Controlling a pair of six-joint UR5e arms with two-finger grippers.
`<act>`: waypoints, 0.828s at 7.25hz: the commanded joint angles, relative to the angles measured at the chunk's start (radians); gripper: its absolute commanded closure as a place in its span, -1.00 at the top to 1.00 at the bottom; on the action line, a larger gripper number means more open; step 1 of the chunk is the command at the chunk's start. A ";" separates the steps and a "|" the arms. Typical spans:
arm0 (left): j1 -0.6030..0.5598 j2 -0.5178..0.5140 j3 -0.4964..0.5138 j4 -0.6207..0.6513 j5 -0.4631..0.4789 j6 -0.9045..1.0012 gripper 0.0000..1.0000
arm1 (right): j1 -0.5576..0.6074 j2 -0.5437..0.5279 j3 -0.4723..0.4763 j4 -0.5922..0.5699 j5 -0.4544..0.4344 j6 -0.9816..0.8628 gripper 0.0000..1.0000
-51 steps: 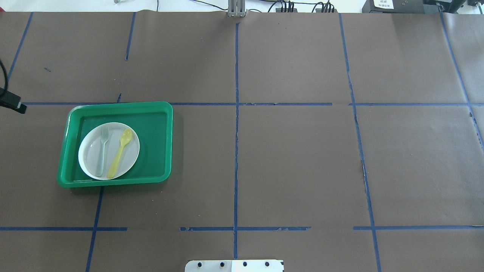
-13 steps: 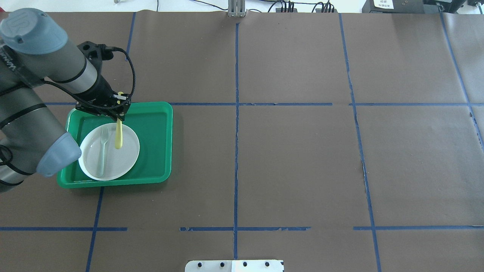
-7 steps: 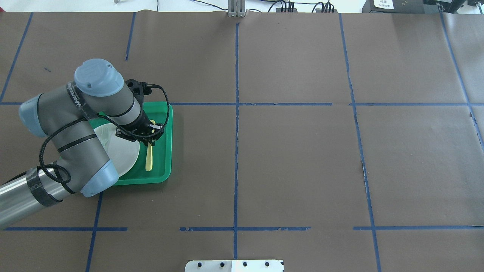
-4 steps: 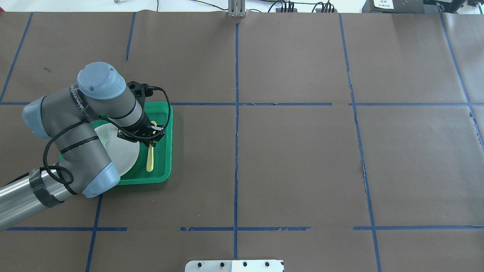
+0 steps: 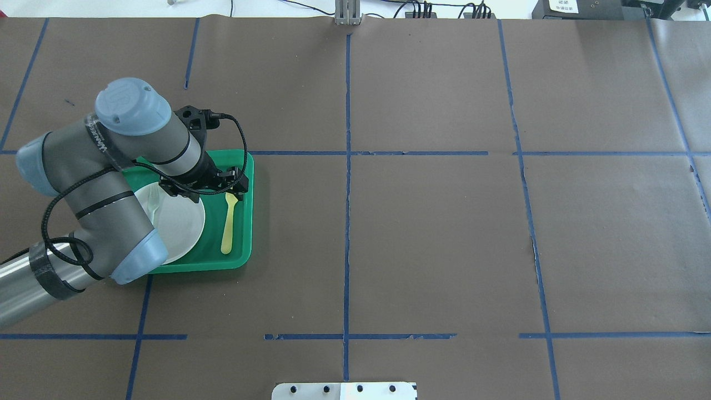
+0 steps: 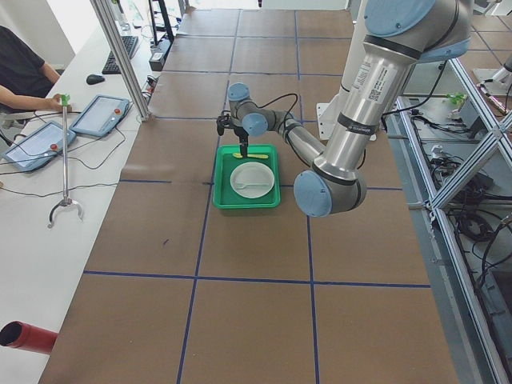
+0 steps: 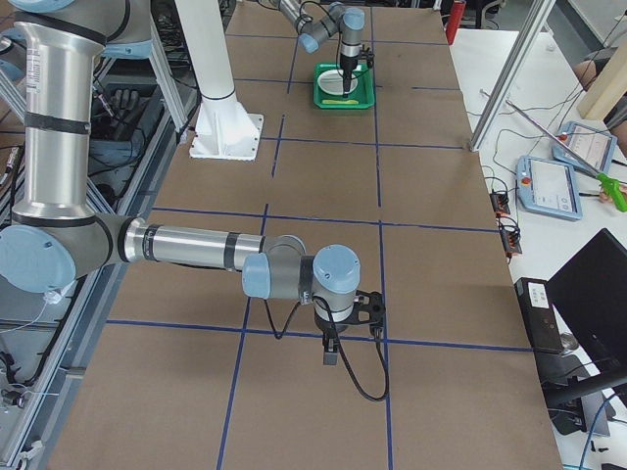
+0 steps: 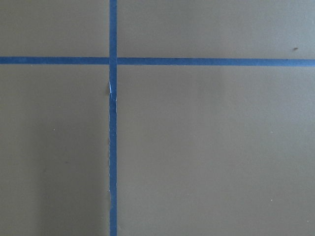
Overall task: Place spoon
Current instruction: 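Open the left gripper and raise it away from the tray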
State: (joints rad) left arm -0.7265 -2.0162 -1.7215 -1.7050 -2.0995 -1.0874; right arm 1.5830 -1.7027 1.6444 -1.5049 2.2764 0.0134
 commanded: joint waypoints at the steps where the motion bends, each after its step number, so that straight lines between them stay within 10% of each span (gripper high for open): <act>1: -0.083 0.002 -0.177 0.147 -0.001 0.003 1.00 | 0.000 0.000 0.000 0.000 0.000 0.000 1.00; 6: -0.414 0.148 -0.332 0.272 -0.029 0.500 1.00 | 0.000 0.000 0.000 0.000 0.000 -0.001 1.00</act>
State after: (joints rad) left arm -1.0693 -1.9524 -2.0332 -1.4536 -2.1152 -0.7752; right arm 1.5830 -1.7028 1.6444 -1.5048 2.2764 0.0129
